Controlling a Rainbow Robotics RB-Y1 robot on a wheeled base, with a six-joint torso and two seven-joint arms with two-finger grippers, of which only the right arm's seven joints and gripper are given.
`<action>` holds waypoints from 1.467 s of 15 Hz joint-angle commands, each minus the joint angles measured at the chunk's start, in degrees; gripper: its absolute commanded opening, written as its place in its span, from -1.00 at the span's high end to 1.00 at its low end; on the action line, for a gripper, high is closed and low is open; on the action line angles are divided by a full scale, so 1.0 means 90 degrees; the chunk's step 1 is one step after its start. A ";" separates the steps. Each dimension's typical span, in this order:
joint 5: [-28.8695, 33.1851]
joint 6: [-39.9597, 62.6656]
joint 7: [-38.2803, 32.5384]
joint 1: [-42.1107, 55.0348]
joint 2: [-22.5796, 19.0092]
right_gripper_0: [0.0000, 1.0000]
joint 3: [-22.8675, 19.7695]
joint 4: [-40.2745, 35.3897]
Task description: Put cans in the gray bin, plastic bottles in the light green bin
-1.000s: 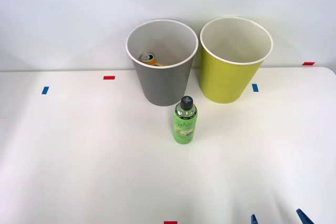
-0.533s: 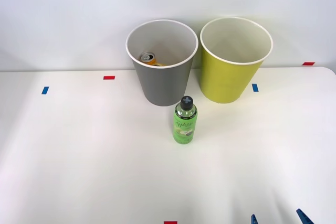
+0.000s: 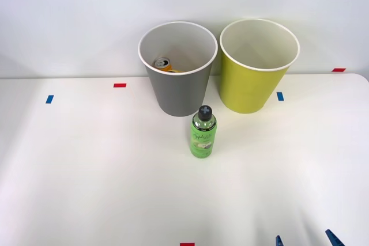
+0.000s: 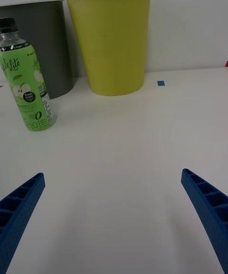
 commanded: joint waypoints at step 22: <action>0.0000 0.0000 0.0000 0.0000 0.0000 -1.00 0.0000 0.0000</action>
